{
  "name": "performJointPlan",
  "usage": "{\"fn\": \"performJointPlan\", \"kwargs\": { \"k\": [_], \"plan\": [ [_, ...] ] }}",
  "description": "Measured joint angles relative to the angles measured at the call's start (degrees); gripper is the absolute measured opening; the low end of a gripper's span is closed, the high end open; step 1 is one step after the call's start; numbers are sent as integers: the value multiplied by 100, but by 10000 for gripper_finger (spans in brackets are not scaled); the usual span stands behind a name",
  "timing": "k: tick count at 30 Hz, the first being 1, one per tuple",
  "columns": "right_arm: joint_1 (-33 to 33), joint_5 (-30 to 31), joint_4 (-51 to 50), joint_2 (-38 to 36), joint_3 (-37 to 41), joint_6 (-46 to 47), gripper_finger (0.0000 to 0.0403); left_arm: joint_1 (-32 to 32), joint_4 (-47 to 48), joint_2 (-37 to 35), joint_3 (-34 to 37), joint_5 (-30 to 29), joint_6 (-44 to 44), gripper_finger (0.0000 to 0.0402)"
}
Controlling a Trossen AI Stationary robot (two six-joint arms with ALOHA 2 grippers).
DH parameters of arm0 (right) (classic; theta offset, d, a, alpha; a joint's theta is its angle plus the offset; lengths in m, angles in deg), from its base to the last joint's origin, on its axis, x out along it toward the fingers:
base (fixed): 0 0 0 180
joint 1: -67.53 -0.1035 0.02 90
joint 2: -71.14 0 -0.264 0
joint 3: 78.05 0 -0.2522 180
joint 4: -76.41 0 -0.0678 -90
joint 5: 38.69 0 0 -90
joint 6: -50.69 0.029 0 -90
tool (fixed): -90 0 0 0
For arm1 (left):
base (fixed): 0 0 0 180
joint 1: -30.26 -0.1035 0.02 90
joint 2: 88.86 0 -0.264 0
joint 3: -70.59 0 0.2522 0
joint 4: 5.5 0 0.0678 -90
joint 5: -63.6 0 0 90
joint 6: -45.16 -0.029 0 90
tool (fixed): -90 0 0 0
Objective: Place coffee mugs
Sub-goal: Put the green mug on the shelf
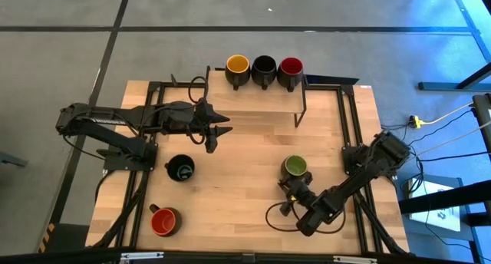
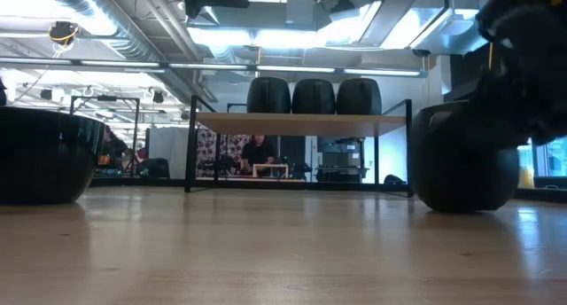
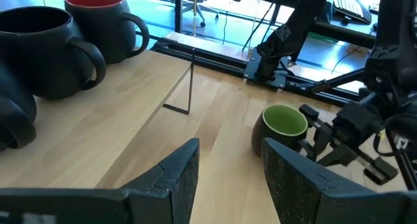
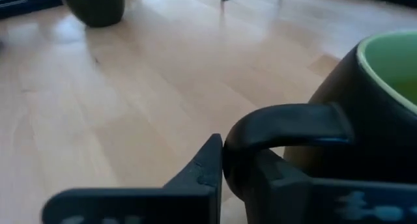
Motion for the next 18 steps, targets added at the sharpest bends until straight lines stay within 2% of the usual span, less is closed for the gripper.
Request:
{"fn": "performJointPlan", "kwargs": {
  "k": [3, 13, 18],
  "plan": [
    [-60, -154, -340, -329, 0, -87, 11, -1, 0, -1, 0, 0, 0, 161],
    [-192, -361, -1289, -1612, 0, -523, 9, 1, 0, 1, 0, 1, 2, 161],
    [-190, -721, -974, -2174, 166, -1058, 9, -1, -2, 0, 0, 1, 7, 161]
  ]
}}
